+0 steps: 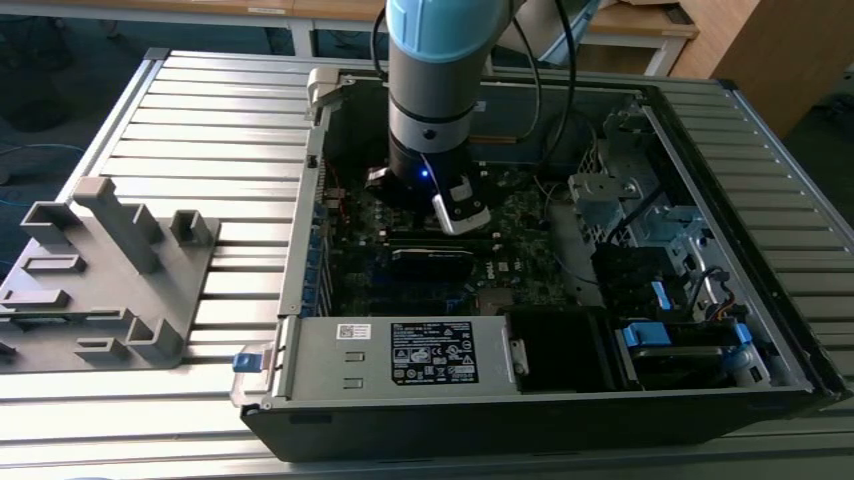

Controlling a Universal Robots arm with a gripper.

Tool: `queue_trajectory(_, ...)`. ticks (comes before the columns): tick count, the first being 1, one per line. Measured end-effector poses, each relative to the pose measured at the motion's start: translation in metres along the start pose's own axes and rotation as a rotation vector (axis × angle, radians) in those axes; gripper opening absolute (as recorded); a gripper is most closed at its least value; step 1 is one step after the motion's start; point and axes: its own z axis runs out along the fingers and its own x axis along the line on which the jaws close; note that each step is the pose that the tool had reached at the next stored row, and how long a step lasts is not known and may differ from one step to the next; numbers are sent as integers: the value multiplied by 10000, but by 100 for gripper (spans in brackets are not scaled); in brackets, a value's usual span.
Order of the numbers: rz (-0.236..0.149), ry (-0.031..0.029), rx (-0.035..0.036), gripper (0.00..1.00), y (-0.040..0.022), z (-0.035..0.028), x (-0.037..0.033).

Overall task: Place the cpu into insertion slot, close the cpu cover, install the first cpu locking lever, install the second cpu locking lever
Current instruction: 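Install the second cpu locking lever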

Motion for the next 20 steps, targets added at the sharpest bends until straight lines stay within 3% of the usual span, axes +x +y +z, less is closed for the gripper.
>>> queue_trajectory(10, -1, 2, -14, 11, -21, 97, 33)
queue_trajectory(20, 2, 24, -250, 11, -30, 146, 48)
